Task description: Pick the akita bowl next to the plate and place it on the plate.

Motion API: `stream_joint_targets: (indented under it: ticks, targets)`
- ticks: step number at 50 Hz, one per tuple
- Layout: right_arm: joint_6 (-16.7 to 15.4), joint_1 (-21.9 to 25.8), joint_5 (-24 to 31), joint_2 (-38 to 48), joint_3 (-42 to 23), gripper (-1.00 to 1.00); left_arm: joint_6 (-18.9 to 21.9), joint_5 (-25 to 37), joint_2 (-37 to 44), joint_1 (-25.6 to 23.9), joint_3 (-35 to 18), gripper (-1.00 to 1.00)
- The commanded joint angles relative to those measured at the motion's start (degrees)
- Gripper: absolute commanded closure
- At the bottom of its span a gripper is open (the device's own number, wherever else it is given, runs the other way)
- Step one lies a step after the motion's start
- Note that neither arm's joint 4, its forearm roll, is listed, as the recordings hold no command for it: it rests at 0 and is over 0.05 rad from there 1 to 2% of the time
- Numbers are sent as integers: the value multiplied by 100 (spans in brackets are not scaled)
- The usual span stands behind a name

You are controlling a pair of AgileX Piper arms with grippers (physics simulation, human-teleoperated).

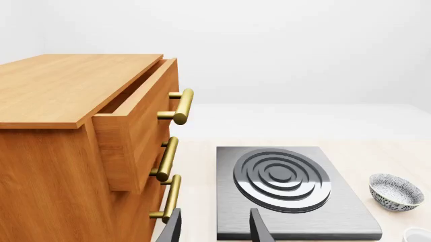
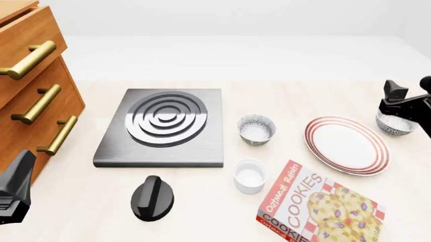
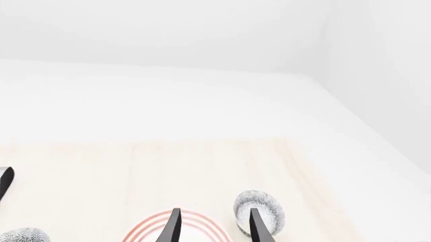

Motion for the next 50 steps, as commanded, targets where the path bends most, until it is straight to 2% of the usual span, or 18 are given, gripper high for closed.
stream_joint_targets:
  ticks: [1,50]
  targets:
    - [13,-38,75,111,-160,-100,0,0,0,0,0,-100]
    - [84,-230,122,690,-706,-100,0,0,0,0,0,-100]
